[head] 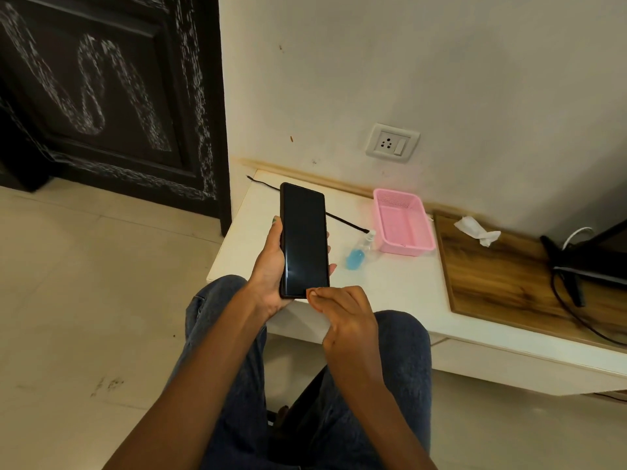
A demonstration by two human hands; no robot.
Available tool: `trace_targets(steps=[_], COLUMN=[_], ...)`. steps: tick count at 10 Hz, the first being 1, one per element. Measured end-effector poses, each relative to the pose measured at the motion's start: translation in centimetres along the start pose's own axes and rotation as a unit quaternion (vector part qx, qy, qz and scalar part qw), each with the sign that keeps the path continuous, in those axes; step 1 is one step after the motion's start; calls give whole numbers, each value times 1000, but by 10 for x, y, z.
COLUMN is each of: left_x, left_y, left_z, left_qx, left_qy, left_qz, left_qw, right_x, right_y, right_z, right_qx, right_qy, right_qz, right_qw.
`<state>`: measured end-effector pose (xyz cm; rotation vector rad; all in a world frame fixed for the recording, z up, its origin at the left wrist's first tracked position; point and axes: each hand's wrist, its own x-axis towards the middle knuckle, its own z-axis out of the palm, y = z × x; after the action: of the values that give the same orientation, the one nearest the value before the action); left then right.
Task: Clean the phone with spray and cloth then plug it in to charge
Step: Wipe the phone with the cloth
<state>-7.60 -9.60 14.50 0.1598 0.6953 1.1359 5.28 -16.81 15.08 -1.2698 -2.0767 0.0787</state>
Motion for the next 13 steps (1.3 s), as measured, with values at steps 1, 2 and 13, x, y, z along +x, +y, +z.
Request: trace_targets(steps=[1, 2, 13], left_x=[-2, -5, -2], left_y=[-2, -3, -31], left_z=[2, 4, 9], left_qx=[7, 0, 96], left_qy=[0, -3, 15], left_qz=[-5, 1, 16], left_qw=[1000, 1000, 995], right_x=[-2, -2, 115], right_y=[-8, -11, 15], right_z=[4, 6, 10], right_qx=[19, 18, 5], right_qy=[-6, 3, -12], right_qz=[-3, -17, 23], right_qw=[1000, 1000, 1000])
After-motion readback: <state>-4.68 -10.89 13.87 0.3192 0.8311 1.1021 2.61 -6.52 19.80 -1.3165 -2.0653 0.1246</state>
